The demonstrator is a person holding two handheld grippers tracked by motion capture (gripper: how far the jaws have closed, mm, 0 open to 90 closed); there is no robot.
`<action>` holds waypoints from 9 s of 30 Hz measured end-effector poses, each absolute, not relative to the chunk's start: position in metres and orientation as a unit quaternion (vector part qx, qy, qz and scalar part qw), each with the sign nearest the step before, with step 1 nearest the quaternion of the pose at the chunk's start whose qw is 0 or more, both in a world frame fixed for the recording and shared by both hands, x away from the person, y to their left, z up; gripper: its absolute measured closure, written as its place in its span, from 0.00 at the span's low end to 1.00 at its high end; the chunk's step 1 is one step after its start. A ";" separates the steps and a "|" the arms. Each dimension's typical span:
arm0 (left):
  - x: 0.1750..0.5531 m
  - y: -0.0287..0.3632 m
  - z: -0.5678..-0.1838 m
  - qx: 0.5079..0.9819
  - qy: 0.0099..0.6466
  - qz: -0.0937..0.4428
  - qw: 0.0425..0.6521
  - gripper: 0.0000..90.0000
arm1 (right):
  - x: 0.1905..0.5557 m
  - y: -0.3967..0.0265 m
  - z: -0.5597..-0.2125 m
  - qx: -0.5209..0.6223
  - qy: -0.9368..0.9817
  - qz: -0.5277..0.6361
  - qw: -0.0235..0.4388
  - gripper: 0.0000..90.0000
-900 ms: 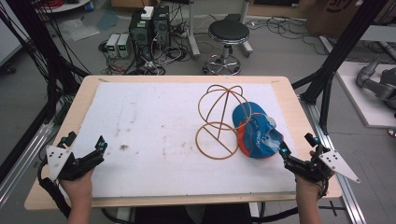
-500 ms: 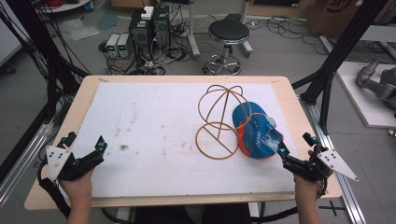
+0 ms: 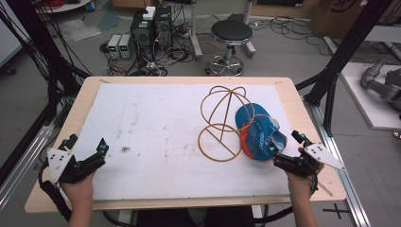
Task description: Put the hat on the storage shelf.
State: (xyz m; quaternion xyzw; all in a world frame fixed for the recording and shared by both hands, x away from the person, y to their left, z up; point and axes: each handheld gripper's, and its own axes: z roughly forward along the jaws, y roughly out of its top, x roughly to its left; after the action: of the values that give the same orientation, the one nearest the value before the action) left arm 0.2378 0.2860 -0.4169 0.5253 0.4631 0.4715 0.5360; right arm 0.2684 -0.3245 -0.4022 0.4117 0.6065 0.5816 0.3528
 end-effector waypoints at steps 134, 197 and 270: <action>0.237 0.288 -0.417 0.522 0.466 0.472 0.537 0.11 | 0.322 -0.286 -0.226 0.418 0.538 0.585 0.440 0.99; 0.237 0.293 -0.418 0.516 0.473 0.470 0.538 0.11 | 0.326 -0.176 -0.251 0.340 0.618 0.581 0.407 0.87; 0.238 0.289 -0.419 0.524 0.469 0.470 0.533 0.11 | 0.286 -0.301 -0.271 0.396 0.537 0.571 0.479 0.22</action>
State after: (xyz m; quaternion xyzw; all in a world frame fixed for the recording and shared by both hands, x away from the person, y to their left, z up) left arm 0.2382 0.2892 -0.4194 0.5245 0.4689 0.4700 0.5330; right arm 0.2862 -0.3014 -0.2706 0.3963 0.5369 0.5705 0.4787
